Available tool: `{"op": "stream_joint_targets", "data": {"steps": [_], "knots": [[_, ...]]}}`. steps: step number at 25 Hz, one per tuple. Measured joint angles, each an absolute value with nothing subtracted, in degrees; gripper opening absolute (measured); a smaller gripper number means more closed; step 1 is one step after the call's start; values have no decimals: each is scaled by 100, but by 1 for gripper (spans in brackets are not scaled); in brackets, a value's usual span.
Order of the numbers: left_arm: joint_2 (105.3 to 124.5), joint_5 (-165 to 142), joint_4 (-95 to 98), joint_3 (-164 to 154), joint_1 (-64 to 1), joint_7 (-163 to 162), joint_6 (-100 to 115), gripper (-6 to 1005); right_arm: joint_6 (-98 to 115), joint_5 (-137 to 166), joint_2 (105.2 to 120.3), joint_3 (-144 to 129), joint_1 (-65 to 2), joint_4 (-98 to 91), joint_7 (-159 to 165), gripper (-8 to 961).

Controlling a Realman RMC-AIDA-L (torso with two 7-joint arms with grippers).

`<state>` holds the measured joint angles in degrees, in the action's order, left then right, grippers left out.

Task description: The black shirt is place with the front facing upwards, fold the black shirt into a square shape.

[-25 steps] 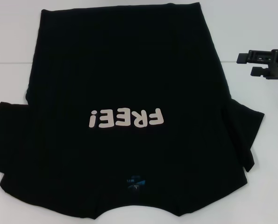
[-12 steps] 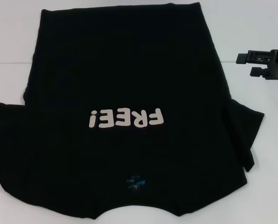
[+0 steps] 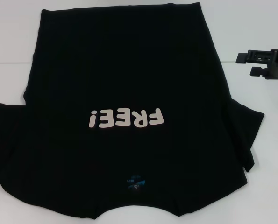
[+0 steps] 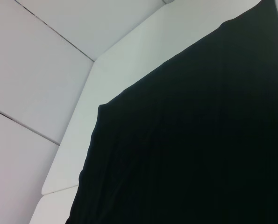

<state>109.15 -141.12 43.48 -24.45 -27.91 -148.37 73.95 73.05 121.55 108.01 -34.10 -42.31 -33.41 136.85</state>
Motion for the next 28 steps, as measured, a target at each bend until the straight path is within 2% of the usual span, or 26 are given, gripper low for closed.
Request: {"op": "stream_joint_targets", "data": {"steps": [11,18,28], "knots": [[10985,-14106,4804,-2447,-3283,-14915,8191,-2,7321,12155,10802,-3410,-4211,-3340,13689,850],[11167,-14157,4777,-2677,-3568,-14915,8219,-1,7312,12155,10801,-3410,-4208,-3339,13692,850],[11417,-14139,4722,-3084,-3650,-14839,8188,1,7312,12156,10801,-3410,-4210,-3329,13693,850]]}}
